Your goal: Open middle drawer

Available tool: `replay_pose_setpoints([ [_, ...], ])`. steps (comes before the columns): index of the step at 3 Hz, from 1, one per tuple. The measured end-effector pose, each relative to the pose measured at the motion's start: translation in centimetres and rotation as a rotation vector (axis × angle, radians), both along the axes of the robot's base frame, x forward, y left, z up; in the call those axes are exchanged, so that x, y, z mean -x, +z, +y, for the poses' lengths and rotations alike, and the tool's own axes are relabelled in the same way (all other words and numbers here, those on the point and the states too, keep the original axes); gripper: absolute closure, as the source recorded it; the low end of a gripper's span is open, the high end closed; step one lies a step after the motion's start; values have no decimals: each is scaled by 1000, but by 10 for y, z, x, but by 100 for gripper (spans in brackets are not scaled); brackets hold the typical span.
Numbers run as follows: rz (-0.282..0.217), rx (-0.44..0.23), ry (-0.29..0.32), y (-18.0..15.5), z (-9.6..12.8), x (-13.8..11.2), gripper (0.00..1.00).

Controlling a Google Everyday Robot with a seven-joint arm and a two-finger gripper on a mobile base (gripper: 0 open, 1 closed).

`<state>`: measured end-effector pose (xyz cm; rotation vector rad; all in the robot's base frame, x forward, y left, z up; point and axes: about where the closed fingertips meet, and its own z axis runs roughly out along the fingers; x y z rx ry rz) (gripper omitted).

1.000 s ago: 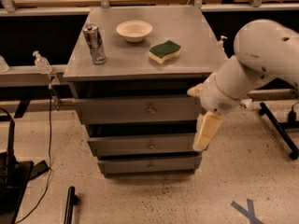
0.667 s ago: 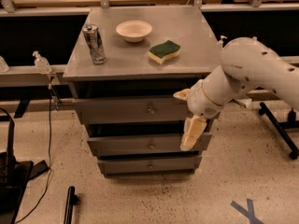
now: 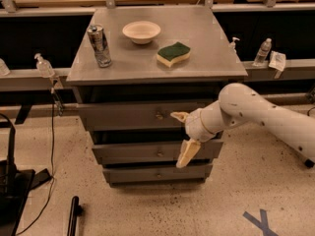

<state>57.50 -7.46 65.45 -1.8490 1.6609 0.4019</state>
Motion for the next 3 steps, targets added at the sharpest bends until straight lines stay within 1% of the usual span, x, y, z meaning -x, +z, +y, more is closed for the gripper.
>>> replay_pose_setpoints([
  [1,24,-63,-30,-32,-7,-9,0],
  [3,55,-77,-32,-47,-5,-10,0],
])
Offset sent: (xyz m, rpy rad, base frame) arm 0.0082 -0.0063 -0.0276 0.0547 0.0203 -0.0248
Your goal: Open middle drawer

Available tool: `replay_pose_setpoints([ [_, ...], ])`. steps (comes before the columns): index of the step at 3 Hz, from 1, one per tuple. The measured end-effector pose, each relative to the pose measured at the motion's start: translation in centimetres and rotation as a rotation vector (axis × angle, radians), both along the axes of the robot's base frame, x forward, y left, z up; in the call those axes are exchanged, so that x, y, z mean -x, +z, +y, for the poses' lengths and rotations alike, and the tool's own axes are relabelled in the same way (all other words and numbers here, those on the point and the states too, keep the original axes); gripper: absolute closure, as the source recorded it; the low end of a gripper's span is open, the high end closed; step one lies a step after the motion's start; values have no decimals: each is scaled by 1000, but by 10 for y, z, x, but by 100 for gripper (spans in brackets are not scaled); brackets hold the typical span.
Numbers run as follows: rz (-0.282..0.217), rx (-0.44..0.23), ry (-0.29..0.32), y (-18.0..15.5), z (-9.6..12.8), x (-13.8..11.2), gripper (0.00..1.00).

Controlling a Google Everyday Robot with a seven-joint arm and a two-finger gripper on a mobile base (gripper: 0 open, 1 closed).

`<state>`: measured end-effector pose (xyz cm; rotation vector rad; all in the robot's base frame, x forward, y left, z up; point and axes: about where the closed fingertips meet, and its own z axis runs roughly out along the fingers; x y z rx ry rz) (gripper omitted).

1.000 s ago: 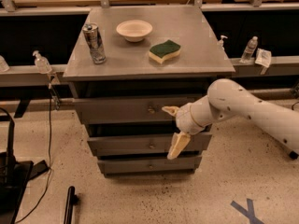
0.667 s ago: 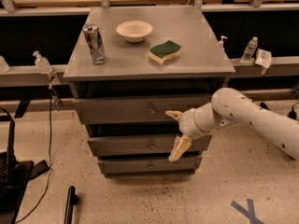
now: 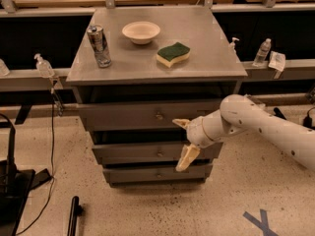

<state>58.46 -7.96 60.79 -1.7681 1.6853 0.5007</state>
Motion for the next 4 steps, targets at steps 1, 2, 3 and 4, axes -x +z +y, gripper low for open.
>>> replay_pose_setpoints([
  [1,2,18,-16,-45,-7,5,0],
  [2,-39,32,-44,-92,-19,3,0],
  [3,-66,32,-74,-126,-28,-1,0],
  [4,-89,47,-79,-147,-29,-15,0],
])
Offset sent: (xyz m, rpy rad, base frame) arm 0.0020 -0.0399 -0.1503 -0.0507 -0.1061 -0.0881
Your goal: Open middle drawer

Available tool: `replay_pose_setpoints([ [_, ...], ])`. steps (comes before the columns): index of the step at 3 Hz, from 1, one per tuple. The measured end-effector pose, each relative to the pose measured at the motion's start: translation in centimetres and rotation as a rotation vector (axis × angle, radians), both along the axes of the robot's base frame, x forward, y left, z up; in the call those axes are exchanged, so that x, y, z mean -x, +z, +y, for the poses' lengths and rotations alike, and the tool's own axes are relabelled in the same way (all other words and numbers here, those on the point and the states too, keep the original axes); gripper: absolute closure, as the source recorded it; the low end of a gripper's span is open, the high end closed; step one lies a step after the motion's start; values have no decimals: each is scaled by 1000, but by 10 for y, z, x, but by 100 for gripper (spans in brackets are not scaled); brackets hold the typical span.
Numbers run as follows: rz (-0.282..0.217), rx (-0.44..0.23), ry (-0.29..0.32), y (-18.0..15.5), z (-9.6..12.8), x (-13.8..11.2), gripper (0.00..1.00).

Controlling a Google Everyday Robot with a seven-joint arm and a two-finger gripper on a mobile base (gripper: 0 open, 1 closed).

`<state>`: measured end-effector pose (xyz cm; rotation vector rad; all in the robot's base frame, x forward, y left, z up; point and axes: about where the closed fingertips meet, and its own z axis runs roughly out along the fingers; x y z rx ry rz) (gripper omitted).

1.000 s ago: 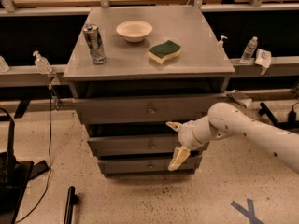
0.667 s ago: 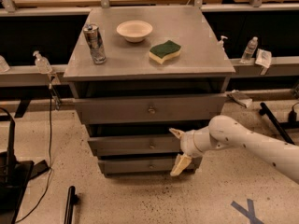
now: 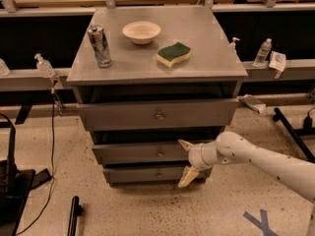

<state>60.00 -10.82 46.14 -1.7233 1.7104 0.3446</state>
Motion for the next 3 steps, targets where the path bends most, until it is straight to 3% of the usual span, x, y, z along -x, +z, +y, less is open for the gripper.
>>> replay_pose_setpoints([
  [3,-2,-45,-11,-34,19,-62,0],
])
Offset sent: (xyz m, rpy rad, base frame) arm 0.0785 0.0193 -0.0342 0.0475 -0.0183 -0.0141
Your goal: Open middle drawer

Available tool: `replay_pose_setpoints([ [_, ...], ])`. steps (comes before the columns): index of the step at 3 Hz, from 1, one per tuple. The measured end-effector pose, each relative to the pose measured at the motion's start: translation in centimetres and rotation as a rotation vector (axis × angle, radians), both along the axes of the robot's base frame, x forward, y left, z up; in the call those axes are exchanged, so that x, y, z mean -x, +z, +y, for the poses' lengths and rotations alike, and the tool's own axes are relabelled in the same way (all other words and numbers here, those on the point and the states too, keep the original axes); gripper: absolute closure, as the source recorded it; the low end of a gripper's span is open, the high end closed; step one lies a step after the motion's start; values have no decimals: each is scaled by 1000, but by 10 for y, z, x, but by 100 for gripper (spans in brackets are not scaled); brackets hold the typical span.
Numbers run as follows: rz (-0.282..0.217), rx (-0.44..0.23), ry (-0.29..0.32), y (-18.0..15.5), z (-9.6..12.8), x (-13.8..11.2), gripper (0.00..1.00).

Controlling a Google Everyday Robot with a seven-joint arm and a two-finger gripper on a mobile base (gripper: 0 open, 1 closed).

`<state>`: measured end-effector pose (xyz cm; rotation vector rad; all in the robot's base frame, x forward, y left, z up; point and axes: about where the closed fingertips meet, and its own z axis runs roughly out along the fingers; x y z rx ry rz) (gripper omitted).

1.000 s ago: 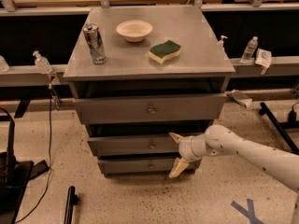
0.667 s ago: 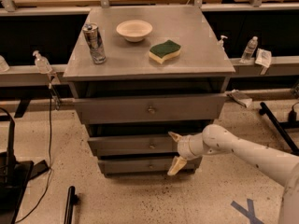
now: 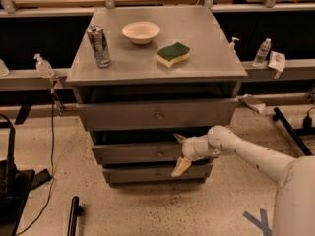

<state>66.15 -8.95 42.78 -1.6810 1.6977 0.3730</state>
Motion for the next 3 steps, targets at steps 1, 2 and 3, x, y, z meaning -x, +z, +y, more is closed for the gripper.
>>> replay_pose_setpoints([
  [1,17,5,14,-1,8,-7,12],
  [2,70,25,40,-8,16,-1,36],
  [3,121,38,88,-10,23,15,59],
])
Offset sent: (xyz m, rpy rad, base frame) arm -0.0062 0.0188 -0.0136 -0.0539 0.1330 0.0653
